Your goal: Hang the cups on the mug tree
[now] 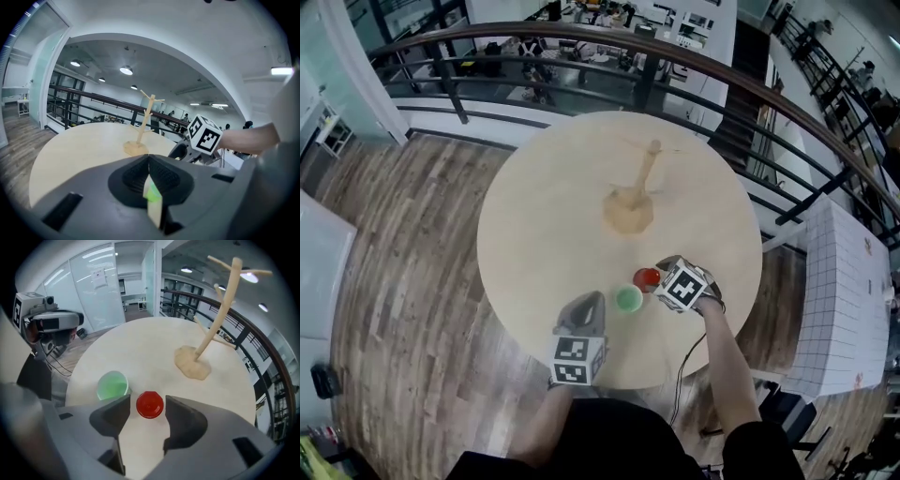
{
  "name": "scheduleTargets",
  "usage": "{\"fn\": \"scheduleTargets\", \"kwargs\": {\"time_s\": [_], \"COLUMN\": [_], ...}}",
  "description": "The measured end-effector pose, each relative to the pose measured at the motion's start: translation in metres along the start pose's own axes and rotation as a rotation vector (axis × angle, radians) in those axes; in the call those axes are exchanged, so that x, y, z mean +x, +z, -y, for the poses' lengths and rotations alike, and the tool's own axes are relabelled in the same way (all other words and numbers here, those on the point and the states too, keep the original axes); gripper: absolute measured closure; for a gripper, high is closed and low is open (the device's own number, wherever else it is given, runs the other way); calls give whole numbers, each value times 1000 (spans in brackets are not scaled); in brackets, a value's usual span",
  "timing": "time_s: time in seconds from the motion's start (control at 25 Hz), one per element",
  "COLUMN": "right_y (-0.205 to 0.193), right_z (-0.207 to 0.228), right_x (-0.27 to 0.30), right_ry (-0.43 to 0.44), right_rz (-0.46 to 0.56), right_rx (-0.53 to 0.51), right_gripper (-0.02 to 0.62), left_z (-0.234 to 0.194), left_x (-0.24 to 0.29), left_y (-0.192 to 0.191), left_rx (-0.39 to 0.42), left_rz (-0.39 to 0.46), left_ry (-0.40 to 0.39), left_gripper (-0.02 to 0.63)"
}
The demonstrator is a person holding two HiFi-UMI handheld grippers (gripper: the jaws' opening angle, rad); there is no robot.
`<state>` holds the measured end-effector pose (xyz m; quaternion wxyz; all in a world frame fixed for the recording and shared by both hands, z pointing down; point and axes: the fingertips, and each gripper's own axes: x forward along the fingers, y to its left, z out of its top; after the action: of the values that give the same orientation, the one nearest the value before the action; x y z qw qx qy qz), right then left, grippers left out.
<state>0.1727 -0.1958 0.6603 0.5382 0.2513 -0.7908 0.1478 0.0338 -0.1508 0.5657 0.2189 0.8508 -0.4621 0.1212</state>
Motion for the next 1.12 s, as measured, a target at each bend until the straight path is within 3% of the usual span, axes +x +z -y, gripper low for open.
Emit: {"fn": "scheduleTargets", "kwargs": {"time_s": [0.28,0.8,0.92,1.12], "right_y": [-13,-7,0,38], "right_z": [0,1,5,21], "right_x": [26,38,29,-24], "right_ry": [27,20,-26,-215], "right_rz": [-119,-99,-60,57], "right_rx": [-47,-27,-52,-102], "right_gripper": [347,360,360,360], "left_z": [-13,-19,-16,-16], "left_x": [-3,0,2,2], "left_y": [5,9,10,12], "left_rx": [-49,-66,-63,-67], "left_rz": [9,14,16,18], "left_ry": [11,4,0,-1], "left_gripper": [594,594,594,594]}}
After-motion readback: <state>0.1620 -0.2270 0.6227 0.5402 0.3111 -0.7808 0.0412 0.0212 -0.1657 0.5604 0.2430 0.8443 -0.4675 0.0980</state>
